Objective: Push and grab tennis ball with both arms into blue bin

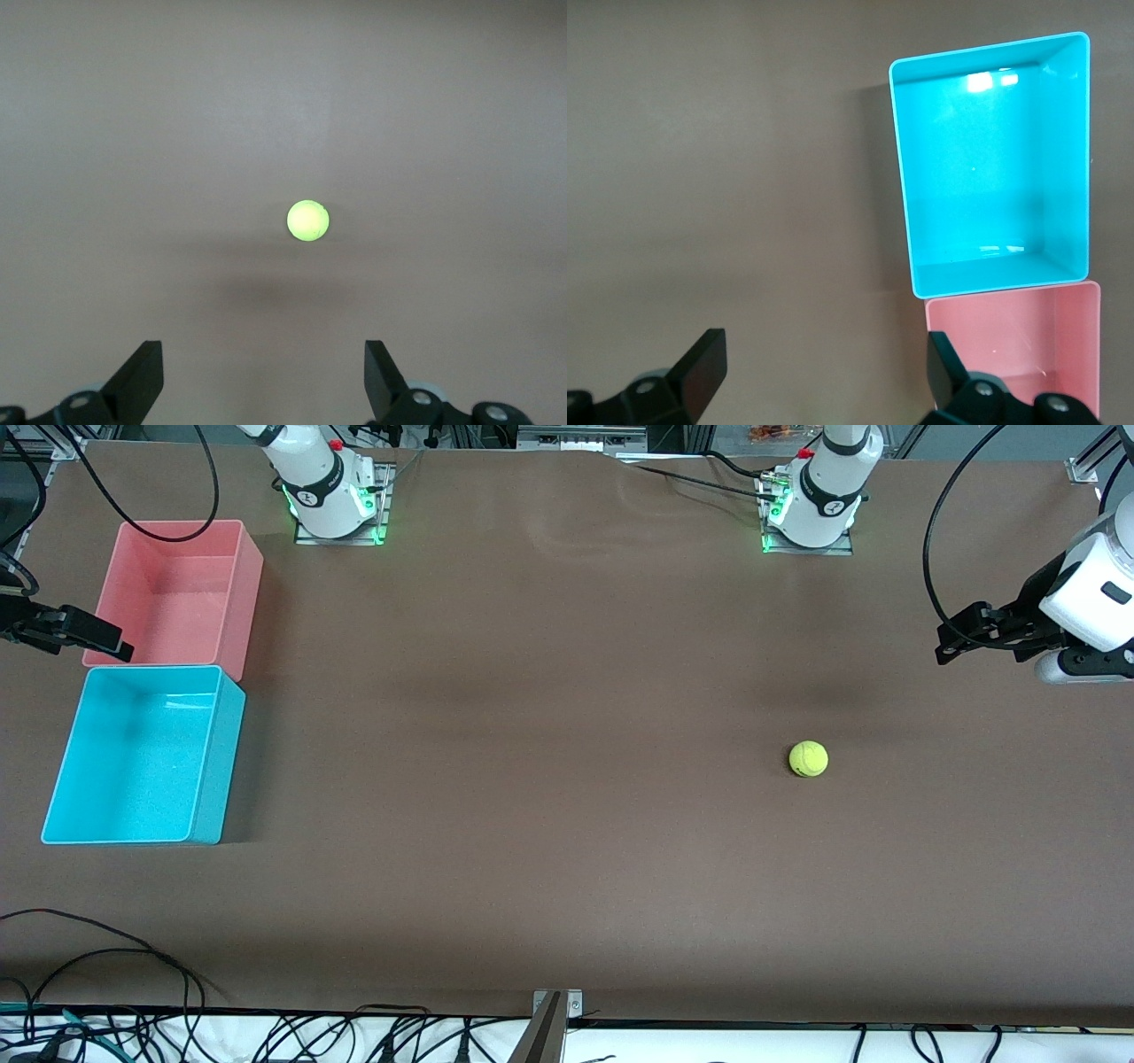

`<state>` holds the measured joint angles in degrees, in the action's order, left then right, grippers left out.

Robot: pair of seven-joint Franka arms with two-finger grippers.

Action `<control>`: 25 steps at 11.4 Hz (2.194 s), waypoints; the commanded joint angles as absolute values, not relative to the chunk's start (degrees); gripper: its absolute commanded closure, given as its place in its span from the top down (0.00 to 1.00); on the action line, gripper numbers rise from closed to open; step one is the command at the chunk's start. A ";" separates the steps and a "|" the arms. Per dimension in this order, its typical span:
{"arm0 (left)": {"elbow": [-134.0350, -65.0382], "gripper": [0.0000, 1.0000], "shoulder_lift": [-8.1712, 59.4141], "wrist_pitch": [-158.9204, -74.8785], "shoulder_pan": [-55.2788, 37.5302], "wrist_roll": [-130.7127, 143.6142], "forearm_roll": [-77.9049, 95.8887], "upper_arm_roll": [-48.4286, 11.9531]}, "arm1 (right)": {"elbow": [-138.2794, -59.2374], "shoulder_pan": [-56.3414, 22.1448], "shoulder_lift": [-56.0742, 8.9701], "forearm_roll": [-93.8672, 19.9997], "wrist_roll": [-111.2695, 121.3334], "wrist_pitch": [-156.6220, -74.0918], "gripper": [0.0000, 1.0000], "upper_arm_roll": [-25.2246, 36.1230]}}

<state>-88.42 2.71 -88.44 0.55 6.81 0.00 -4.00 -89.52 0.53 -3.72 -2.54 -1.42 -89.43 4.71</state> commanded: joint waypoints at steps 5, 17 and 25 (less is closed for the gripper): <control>-92.64 1.00 2.81 -92.02 2.28 7.64 -1.41 -4.39 | -88.33 0.88 -4.31 -3.16 -0.61 -88.86 1.00 4.57; -97.03 1.00 9.93 -96.68 2.11 7.03 -5.10 -4.31 | -88.33 0.97 -4.74 -3.16 -0.53 -88.95 1.00 4.57; -103.61 1.00 12.48 -108.79 2.37 3.97 -5.10 -2.55 | -88.33 0.97 -4.83 -3.16 -0.53 -89.12 1.00 4.66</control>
